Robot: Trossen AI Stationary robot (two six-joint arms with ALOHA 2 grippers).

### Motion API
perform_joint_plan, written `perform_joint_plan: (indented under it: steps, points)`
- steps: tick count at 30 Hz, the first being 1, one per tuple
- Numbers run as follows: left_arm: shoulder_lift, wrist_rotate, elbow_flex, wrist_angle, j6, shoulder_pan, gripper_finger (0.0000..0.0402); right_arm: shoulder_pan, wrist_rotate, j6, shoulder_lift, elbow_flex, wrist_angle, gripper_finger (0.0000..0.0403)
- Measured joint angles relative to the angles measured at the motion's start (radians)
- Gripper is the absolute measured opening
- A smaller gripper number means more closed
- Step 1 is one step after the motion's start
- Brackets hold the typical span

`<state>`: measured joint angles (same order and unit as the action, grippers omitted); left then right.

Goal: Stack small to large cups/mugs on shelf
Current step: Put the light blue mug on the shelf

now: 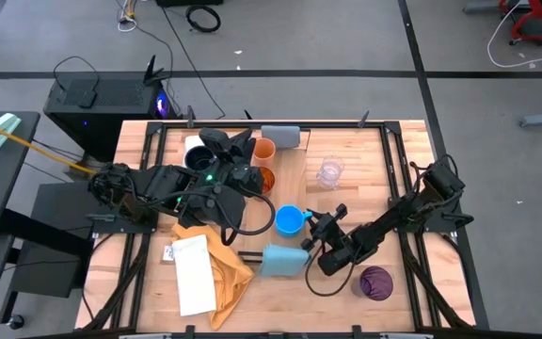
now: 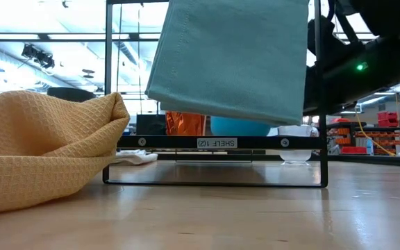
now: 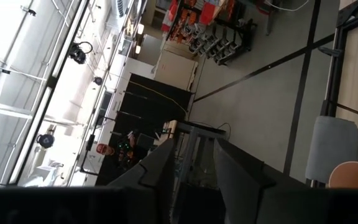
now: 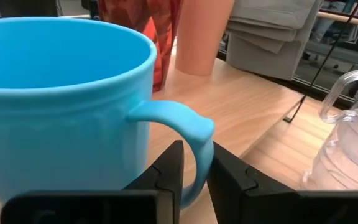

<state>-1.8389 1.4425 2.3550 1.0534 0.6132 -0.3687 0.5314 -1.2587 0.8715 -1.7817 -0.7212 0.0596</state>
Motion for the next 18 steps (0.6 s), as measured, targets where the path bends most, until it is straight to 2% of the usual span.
perform_joint_plan:
  steps: [11,18]
  points:
    - [0.000,0.000,0.000,0.000,0.000,0.000,0.0116,0.018,0.011,-0.052,0.009,0.000,0.055,0.0071]
    - [0.000,-0.027,0.000,0.000,-0.007,0.001,0.0117,0.022,0.047,-0.160,0.091,-0.001,0.049,0.0071]
